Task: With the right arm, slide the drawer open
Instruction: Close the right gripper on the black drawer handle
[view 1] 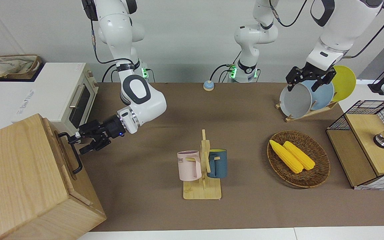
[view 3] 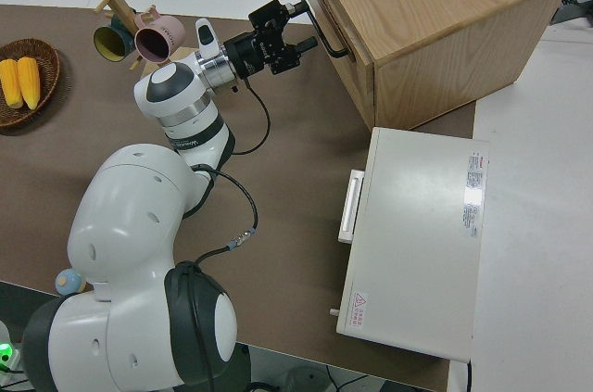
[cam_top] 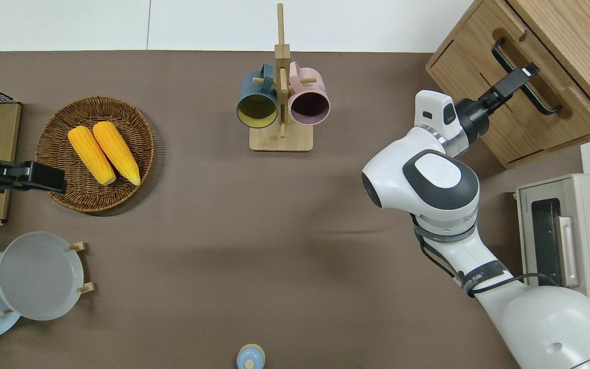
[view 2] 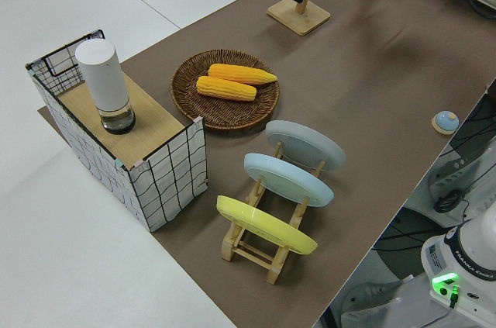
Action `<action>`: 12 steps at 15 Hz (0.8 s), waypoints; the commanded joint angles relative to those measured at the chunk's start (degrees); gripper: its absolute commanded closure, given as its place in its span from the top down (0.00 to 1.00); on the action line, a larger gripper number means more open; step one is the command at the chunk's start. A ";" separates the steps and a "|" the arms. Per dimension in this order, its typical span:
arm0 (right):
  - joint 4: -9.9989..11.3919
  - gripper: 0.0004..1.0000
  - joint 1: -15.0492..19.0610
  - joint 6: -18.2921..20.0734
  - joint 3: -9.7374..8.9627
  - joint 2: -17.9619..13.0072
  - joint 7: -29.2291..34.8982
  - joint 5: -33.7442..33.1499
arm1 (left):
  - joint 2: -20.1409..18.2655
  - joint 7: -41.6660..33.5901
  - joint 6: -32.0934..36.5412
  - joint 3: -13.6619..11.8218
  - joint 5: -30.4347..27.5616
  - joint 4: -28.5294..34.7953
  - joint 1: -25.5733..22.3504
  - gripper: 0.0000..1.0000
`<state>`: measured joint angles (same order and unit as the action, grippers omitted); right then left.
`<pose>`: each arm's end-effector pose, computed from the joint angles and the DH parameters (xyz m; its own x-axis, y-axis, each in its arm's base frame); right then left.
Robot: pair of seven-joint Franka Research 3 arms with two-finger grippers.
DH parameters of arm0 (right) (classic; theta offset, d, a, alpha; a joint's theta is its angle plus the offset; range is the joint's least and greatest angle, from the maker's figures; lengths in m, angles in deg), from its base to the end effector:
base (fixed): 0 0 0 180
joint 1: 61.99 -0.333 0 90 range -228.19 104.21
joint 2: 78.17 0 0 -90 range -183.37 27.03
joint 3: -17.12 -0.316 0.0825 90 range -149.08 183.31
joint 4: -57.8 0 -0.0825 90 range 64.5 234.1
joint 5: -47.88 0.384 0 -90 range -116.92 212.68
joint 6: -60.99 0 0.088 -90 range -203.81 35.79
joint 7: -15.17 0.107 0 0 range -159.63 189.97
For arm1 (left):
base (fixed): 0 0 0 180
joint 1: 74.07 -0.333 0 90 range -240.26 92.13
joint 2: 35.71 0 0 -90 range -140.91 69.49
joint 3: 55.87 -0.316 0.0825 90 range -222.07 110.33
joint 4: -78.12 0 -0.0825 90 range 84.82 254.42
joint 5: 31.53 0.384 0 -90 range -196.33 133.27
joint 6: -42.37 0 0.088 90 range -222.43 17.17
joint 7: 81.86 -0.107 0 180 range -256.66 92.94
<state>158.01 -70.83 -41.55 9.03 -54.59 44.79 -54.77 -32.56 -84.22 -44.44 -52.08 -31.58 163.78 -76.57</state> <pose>0.6655 0.1035 0.3971 0.8294 0.5520 -0.0854 0.0687 0.0509 0.9963 0.5660 -0.0117 0.6245 0.9974 -0.0637 -0.0346 -0.0636 -0.9980 0.0059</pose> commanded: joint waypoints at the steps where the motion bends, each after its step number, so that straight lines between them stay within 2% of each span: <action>1: -0.19 0.94 1.28 -1.26 -0.44 0.41 3.42 -1.85 | -0.16 0.60 1.03 -0.01 1.02 -0.49 0.39 0.99; 3: -0.27 0.79 1.72 -1.35 -0.44 0.42 3.52 -1.42 | -0.25 0.60 1.03 -0.01 1.02 -0.49 0.39 0.99; 7: -0.27 0.19 2.25 -2.23 -0.44 0.42 4.04 -0.97 | -0.25 0.60 1.03 -0.01 1.02 -0.58 0.39 0.99; 8: -0.27 0.02 2.25 -2.84 -0.44 0.42 4.04 -0.89 | -0.25 0.60 1.03 -0.01 1.02 -0.58 0.39 0.99; 12: -0.27 0.00 1.81 -2.67 -0.52 0.42 4.04 -0.80 | -0.16 0.60 1.03 -0.01 1.02 -0.58 0.39 0.99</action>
<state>158.06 -69.37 -43.50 9.09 -54.39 48.82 -54.67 -32.56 -84.22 -44.44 -52.08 -31.58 163.78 -76.57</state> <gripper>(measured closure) 0.819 0.004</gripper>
